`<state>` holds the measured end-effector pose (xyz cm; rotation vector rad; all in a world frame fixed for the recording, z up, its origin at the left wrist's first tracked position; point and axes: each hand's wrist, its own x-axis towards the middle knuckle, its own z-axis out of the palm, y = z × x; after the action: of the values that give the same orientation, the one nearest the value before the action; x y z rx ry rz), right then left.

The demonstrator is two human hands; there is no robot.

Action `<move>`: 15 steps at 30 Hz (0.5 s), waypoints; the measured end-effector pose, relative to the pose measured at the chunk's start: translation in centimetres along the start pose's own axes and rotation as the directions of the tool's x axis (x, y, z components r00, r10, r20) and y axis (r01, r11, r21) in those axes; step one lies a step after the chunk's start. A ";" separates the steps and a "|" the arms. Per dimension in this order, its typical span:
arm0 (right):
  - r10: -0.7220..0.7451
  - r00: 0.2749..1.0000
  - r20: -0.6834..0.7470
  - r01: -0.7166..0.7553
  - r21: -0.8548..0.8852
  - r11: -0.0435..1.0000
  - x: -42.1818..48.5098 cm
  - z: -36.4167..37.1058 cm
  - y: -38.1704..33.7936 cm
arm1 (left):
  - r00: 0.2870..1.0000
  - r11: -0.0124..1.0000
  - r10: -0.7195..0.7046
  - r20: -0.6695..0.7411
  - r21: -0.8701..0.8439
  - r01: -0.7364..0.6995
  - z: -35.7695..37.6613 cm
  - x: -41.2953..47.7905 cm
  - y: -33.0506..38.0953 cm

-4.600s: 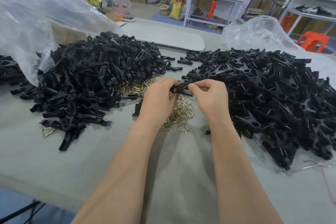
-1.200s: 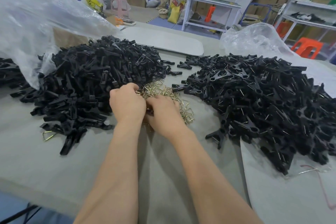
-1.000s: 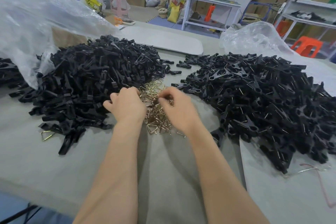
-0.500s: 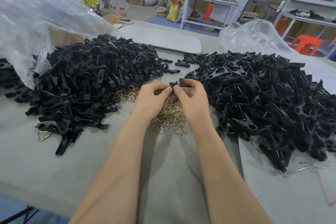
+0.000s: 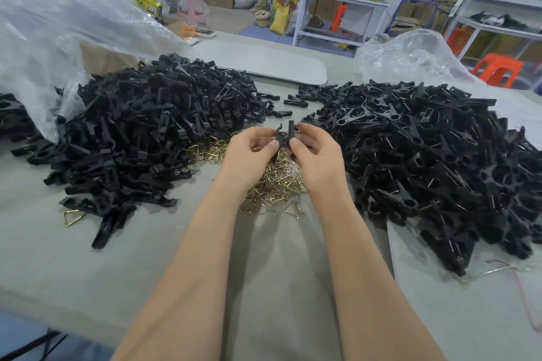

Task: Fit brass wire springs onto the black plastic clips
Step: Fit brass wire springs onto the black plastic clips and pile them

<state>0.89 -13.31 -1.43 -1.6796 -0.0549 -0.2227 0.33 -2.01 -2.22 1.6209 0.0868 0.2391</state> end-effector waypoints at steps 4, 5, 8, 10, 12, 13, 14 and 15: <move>0.002 1.000 -0.008 -0.003 -0.008 1.000 -0.1 -0.1 -0.1 | 1.000 1.000 0.004 0.016 0.009 -0.004 -0.1 0.0 -0.1; 0.005 1.000 0.002 -0.005 -0.010 1.000 -0.1 -0.2 -0.1 | 1.000 1.000 0.006 0.016 0.009 -0.006 -0.1 0.0 -0.2; -0.005 0.997 0.081 0.011 -0.067 0.998 0.1 -0.4 0.0 | 1.000 1.000 0.007 0.011 0.014 -0.007 -0.1 0.1 -0.2; -0.050 0.995 0.083 0.061 -0.133 0.989 0.1 -0.4 0.0 | 1.000 1.000 -0.001 -0.003 -0.001 0.001 -0.1 0.2 -0.3; -0.106 0.994 0.017 0.108 -0.202 0.973 0.2 -0.6 0.1 | 1.000 1.000 -0.007 -0.018 -0.021 0.006 -0.1 0.3 -0.3; -0.126 0.992 -0.014 0.120 -0.221 0.968 0.2 -0.7 0.2 | 1.000 0.999 -0.011 -0.021 -0.037 0.010 -0.1 0.3 -0.3; -0.130 0.991 -0.029 0.121 -0.214 0.969 0.1 -0.8 0.2 | 1.000 0.998 -0.017 -0.021 -0.056 0.016 -0.1 0.3 -0.2; -0.115 0.993 -0.026 0.108 -0.187 0.977 0.1 -0.8 0.2 | 1.000 0.997 -0.026 -0.018 -0.074 0.024 -0.1 0.3 -0.2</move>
<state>0.95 -14.16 -1.49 -1.8590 -0.1039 -0.3516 0.58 -1.83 -2.37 1.5433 0.1115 0.2361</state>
